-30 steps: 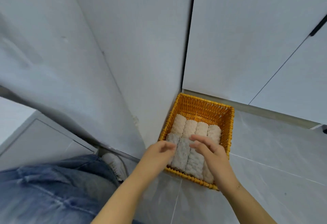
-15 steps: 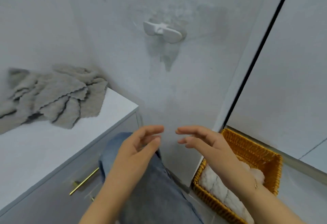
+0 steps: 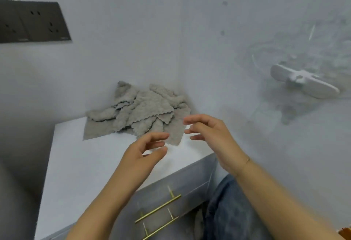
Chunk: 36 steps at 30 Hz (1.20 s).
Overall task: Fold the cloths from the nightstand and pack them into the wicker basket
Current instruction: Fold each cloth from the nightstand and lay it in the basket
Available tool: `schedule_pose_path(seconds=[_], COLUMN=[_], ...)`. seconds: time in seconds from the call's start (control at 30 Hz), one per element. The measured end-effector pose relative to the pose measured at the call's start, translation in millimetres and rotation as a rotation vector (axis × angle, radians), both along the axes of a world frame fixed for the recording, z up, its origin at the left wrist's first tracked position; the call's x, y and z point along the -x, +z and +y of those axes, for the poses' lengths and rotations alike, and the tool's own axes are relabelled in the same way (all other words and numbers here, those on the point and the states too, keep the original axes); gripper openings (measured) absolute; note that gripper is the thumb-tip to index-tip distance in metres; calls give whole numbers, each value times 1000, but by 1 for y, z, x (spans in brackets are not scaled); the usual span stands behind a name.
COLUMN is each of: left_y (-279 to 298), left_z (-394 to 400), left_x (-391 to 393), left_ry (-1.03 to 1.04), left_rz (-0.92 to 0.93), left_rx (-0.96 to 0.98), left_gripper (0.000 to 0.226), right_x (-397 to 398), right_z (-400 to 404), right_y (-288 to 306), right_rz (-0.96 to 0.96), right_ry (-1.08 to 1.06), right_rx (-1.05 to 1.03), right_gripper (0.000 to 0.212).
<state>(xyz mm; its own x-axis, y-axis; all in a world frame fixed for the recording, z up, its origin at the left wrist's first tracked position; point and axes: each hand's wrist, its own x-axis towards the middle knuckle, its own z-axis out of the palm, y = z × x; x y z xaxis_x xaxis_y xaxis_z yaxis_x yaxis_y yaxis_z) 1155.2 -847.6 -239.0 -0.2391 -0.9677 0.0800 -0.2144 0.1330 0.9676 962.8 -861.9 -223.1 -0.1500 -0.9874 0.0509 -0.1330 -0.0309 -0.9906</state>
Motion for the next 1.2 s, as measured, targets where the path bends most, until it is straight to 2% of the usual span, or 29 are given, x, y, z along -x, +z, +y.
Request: schedule_pose_path(seconds=[0.1,0.17,0.3,0.37,0.43,0.5,0.6,0.73,0.83,0.93,1.1,1.2], left_y=[13,14,-2,-15,-27,-33,-39,-42,-32,-10,49,77], left_z=[-32,-59,-114,-135,-151,-161,-173,-181,-179,-170,-148,-139], left_x=[-8,-14,-37,-48,-54,-55,-55,-58,-62,-69,-89,-101], left_ry=[57,134,258,194,98,82,135,195,245,329,298,289], left_rz=[-38,-119,-427,-646,-827,-889,-863,-853,-808,-631,-247,-112], left_rx=[15,61,227,316,338,321,384,515,573,574,446,419], left_gripper=[23,22,28,35,50,66,61,26,18,24,13,13], right_x=[-12,-17,-19,-20,-24,-29,-34,-34,-33,-34,-39,-41], right_z=[-53,-85,-137,-153,-163,-169,-168,-169,-166,-163,-154,-144], right_y=[3,0,-29,-43,-52,-58,-56,-41,-27,-12,9,18], right_rz=[0,69,277,380,522,633,706,617,494,386,287,287], right_ry=[39,48,48,101,136,77,-48,-131,-161,-167,-153,-154], right_rx=[7,39,25,-9,-37,4,141,345,470,527,573,624], right_gripper=[22,22,29,43,47,39,11,13,10,11,20,10])
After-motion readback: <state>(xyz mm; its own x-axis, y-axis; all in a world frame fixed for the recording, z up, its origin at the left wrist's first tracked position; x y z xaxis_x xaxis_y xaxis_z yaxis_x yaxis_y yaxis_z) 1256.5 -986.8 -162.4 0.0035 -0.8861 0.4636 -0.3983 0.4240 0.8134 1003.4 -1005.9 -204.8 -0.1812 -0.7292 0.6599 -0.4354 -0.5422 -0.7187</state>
